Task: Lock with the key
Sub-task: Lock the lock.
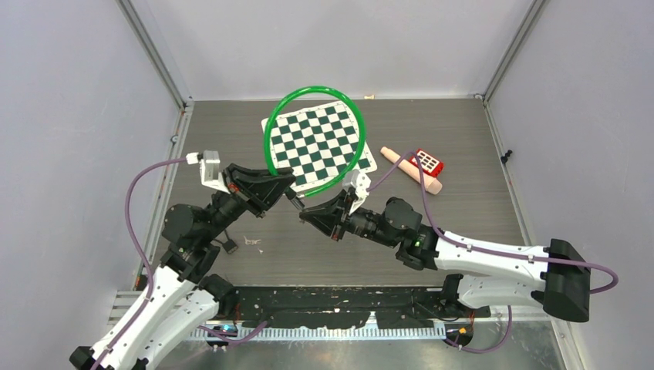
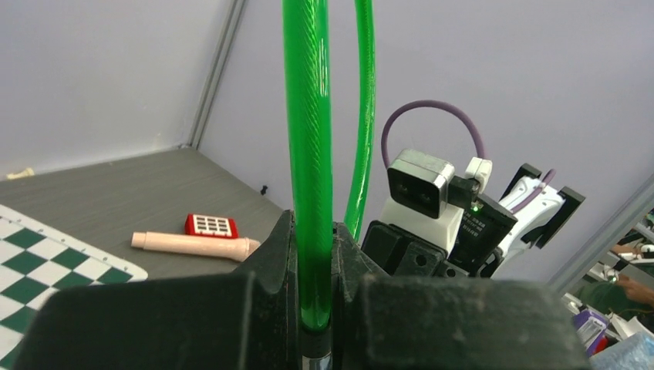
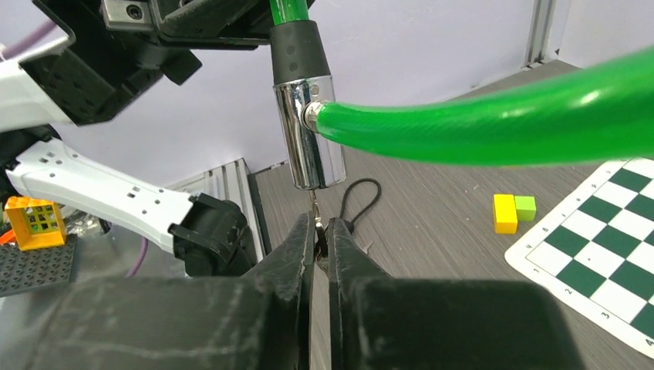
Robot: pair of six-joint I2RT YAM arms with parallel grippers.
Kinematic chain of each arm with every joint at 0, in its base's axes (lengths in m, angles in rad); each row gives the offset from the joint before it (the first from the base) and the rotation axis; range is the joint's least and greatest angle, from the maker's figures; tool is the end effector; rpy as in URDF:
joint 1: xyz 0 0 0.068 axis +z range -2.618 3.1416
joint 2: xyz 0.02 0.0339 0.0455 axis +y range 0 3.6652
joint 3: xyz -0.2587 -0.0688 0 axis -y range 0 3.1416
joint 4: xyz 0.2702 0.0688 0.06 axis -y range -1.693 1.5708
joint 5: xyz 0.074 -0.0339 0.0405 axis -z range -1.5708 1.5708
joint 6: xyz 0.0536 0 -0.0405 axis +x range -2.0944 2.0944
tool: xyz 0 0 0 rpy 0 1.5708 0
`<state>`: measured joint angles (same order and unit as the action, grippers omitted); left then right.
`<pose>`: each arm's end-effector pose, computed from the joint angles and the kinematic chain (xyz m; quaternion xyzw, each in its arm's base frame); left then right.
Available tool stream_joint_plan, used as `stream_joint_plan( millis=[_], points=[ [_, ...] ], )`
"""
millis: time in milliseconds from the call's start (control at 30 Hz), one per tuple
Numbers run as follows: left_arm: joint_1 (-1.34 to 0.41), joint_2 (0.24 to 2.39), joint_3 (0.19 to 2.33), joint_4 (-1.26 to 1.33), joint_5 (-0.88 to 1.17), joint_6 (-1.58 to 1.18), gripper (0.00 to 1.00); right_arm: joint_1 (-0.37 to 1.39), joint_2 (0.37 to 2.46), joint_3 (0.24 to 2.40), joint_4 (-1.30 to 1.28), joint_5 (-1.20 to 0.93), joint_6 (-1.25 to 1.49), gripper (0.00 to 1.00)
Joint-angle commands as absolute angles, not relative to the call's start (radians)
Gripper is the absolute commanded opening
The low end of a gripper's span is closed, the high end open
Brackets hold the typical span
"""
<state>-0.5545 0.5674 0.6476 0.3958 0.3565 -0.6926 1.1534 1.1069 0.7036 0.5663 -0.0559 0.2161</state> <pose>0.1404 -0.1090 0.3909 0.1157 0.5214 -0.5656 0.6283 0.1197 0.2774 0.3147 -0.3112 0.5676 0.4960 0.5788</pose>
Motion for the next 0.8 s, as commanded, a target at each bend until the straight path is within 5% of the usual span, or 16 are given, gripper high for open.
stream_joint_plan(
  millis=[0,333,767],
  points=[
    [-0.554,0.564,0.753,0.409,0.326,-0.599,0.0,1.134,1.057,0.643,0.549,-0.111,0.182,0.05],
    [-0.553,0.582,0.732,0.452,0.287,-0.557,0.0,1.109,1.04,0.642,0.39,-0.271,0.142,0.05],
    [-0.543,0.539,0.686,0.504,0.162,-0.516,0.0,1.108,1.071,0.615,0.494,-0.332,0.267,0.05]
  ],
)
